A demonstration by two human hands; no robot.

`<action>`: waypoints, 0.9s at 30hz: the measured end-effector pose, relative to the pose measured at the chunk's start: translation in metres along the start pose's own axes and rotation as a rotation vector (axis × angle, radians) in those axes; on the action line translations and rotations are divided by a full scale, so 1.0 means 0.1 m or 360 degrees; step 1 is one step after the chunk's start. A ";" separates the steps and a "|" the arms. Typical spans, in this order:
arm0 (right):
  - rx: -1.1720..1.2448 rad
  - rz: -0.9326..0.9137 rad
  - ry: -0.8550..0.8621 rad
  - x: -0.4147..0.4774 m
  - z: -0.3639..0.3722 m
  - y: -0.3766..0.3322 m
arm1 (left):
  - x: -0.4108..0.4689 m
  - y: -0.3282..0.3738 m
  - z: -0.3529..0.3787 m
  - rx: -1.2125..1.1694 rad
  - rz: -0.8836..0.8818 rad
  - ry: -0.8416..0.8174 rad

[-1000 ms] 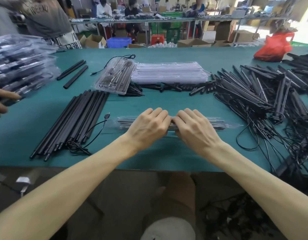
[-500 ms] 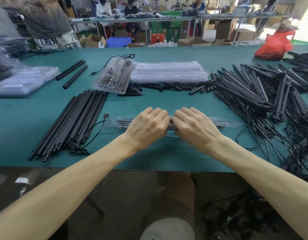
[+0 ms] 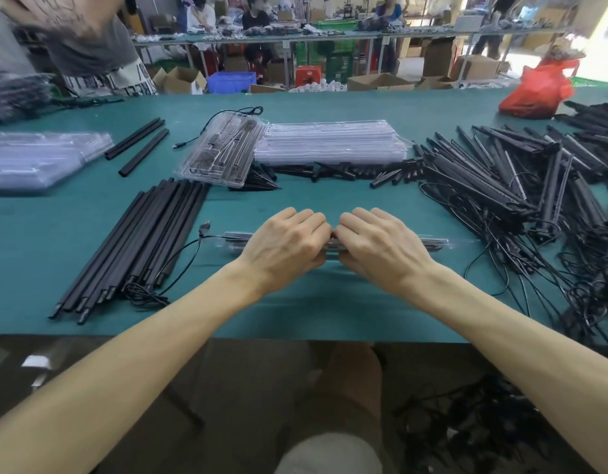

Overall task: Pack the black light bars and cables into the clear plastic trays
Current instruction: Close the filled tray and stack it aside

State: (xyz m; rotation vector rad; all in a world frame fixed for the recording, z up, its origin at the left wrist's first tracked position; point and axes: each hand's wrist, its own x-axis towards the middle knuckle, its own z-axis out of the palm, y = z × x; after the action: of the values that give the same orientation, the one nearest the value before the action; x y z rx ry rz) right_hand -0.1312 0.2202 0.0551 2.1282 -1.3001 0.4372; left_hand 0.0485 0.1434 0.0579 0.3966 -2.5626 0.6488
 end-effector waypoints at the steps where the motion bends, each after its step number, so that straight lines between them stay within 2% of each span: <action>1: -0.0001 0.0007 -0.0004 0.00 0.00 0.00 | 0.00 0.00 0.00 -0.0012 -0.0004 0.0014; 9: -0.0094 0.0042 -0.0031 -0.10 -0.01 -0.11 | -0.11 0.06 0.04 0.0040 0.0046 0.0084; 13: -0.0039 0.0158 -0.0103 -0.28 -0.05 -0.23 | -0.33 0.09 0.04 -0.0034 0.0017 -0.0037; 17: 0.0074 0.0295 -0.0284 -0.49 -0.17 -0.19 | -0.62 -0.03 0.01 -0.0111 -0.0084 -0.0127; 21: 0.0431 0.0247 -0.0591 -0.55 -0.30 -0.09 | -0.79 -0.09 0.00 -0.0137 -0.0139 -0.0248; 23: 0.0706 0.0386 -0.0636 -0.56 -0.37 -0.02 | -0.80 -0.13 0.00 -0.0168 -0.0151 -0.0198; 25: 0.0934 0.0670 -0.0528 -0.57 -0.40 0.09 | -0.79 -0.21 -0.02 -0.0145 -0.0095 -0.0109; 27: 0.0986 0.0983 -0.0488 -0.58 -0.39 0.25 | -0.79 -0.31 -0.05 -0.0077 -0.0022 -0.0029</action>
State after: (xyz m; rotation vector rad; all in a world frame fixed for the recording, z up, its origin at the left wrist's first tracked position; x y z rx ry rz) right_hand -0.1795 0.2768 0.0608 2.2898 -2.2460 0.8842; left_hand 0.1294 0.1323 0.0335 0.4054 -2.5850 0.5794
